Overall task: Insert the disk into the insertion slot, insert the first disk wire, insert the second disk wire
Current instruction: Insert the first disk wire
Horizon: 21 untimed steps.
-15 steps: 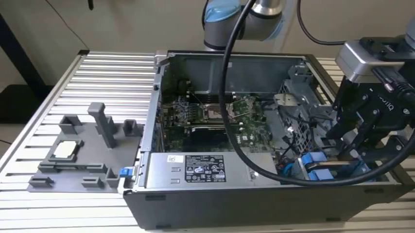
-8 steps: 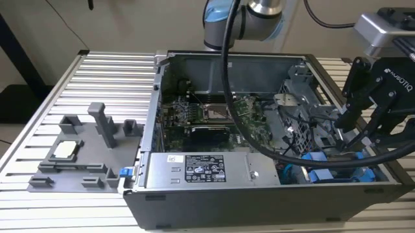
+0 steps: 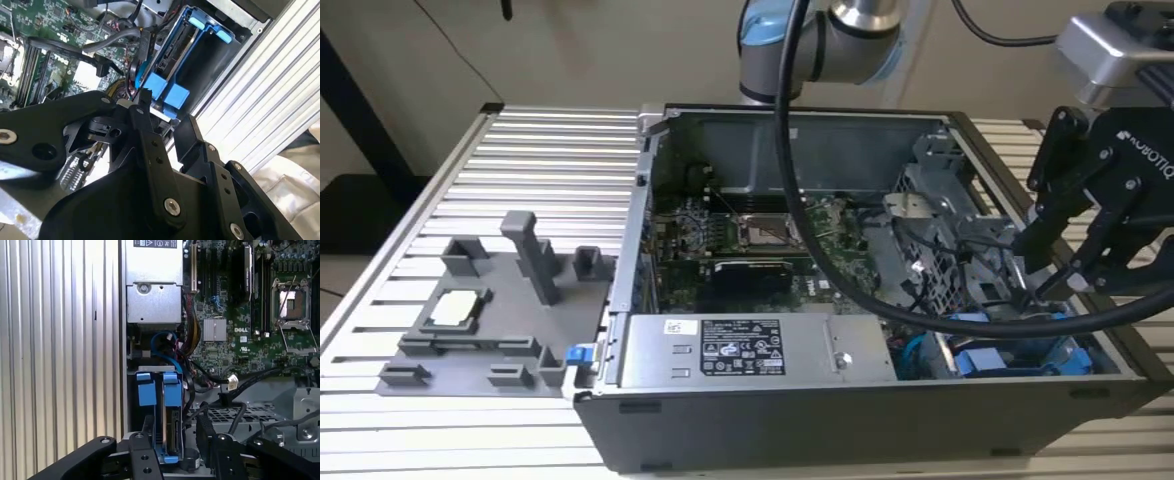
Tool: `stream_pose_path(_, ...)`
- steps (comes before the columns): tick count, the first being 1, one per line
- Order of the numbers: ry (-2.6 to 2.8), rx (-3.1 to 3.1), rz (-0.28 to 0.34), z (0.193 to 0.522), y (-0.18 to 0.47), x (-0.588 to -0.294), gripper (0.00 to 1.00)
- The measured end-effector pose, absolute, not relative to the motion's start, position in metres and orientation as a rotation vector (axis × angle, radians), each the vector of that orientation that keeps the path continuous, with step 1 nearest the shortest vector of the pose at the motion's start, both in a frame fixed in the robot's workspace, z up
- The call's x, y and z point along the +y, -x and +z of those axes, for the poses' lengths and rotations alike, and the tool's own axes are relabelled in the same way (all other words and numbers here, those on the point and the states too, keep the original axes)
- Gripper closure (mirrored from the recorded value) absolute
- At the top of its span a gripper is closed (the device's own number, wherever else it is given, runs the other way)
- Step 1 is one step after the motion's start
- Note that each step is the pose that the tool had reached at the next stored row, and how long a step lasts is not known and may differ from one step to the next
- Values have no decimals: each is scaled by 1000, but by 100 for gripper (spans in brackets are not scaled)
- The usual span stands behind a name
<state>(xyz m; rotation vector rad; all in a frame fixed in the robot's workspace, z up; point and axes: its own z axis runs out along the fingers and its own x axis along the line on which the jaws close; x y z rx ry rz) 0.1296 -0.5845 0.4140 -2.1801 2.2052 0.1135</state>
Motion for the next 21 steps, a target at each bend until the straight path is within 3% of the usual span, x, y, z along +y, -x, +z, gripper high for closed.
stream_pose_path(21,2154,2027,-36,405,-124,-575,53)
